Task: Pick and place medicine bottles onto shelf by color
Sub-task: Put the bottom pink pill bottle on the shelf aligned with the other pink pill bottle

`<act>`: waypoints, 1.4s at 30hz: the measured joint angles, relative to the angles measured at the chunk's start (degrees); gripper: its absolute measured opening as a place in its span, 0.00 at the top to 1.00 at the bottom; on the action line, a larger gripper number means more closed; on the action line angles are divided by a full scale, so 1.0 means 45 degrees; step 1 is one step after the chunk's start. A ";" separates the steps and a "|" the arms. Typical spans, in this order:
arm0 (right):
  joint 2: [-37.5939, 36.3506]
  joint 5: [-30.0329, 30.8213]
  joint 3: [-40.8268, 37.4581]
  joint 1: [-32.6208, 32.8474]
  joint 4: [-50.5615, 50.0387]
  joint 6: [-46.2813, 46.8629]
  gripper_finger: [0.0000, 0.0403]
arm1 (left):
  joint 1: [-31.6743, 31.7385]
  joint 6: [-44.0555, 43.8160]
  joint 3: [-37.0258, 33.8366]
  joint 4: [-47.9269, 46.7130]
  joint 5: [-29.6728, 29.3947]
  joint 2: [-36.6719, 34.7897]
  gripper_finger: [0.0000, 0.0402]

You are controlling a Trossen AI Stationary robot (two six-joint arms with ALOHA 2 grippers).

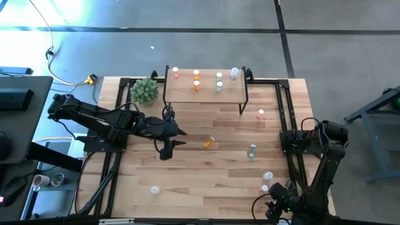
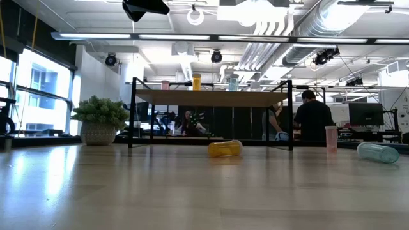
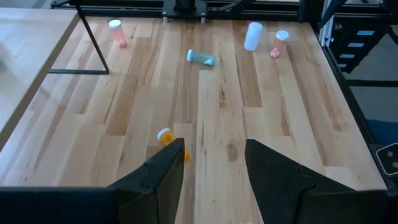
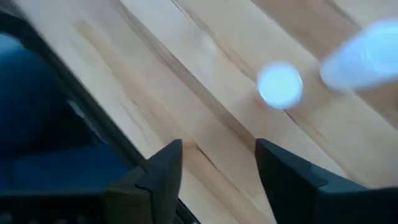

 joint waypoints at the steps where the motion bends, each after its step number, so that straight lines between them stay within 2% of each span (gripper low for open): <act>1: 0.0136 -0.0421 0.0000 -0.0003 -0.0059 0.0021 0.50 | 0.0000 0.0000 -0.0001 0.0000 0.0000 0.0000 0.60; 3: 0.0431 -0.0970 -0.0005 0.0002 -0.0156 0.0040 0.46 | 0.0000 0.0015 0.0003 0.0000 0.0000 0.0000 0.60; 7: 0.0799 -0.0771 -0.0010 0.0009 -0.0138 0.0355 0.42 | 0.0000 0.0389 0.0000 0.0000 0.0002 0.0000 0.60; 16: 0.1709 0.0139 -0.0010 0.0226 -0.0134 0.0956 0.42 | 0.0000 0.0333 -0.0001 0.0000 0.0005 0.0000 0.60; 27: 0.3239 0.0210 -0.0010 0.0596 -0.0185 0.2383 0.42 | 0.0000 0.0334 0.0004 0.0005 0.0000 0.0000 0.60; 33: 0.3627 0.1799 -0.0005 0.0624 -0.0500 0.2395 0.42 | 0.0000 0.0330 0.0004 0.0005 0.0000 0.0000 0.60; 42: 0.3858 0.1811 -0.0005 0.0599 -0.1521 0.2927 0.42 | 0.0000 0.0325 0.0004 0.0005 -0.0001 0.0000 0.60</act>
